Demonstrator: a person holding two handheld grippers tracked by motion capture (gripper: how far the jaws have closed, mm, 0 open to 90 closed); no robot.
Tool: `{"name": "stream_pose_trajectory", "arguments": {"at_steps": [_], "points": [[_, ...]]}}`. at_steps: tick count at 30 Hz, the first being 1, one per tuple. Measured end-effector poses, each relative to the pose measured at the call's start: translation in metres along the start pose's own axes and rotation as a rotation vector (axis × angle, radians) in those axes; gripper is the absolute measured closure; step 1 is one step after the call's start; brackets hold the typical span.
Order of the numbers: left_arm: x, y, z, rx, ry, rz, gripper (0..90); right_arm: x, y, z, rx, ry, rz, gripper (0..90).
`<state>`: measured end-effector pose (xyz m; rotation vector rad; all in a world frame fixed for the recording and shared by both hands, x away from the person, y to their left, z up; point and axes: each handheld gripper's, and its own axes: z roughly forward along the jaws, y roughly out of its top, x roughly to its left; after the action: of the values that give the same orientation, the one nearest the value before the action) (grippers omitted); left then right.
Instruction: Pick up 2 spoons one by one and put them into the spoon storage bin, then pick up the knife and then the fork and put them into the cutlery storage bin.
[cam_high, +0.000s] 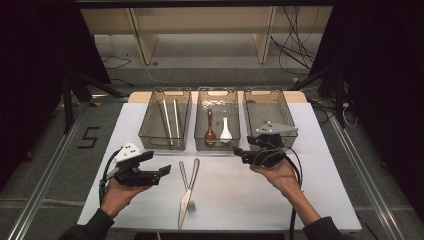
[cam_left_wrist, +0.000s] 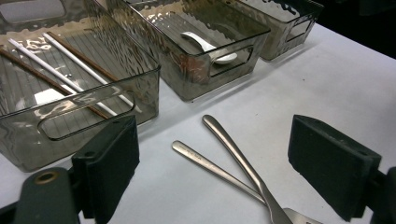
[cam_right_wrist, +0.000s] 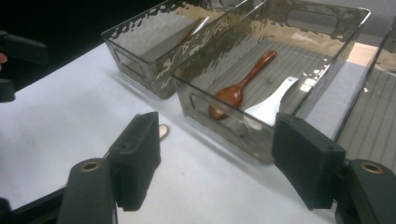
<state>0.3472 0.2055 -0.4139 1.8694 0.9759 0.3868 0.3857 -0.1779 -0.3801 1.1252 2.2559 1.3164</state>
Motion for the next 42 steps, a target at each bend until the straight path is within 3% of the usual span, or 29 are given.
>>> {"name": "stream_pose_trajectory", "arguments": {"at_steps": [15, 33, 39, 42], "points": [[0.002, 0.001, 0.015, 0.069, 0.005, -0.01, 16.6, 0.003, -0.029, -0.023, -0.021, 0.006, 0.007, 32.0], [0.008, -0.002, 0.027, 0.11, 0.029, -0.006, 23.2, 0.008, -0.039, -0.031, -0.015, 0.005, 0.004, 30.7], [0.01, -0.003, 0.033, 0.143, 0.033, 0.002, 36.4, 0.009, -0.04, -0.034, -0.02, 0.008, -0.001, 30.7], [0.012, -0.003, 0.036, 0.168, 0.028, -0.009, 52.4, 0.009, -0.04, -0.034, -0.02, 0.009, -0.002, 30.7]]}}
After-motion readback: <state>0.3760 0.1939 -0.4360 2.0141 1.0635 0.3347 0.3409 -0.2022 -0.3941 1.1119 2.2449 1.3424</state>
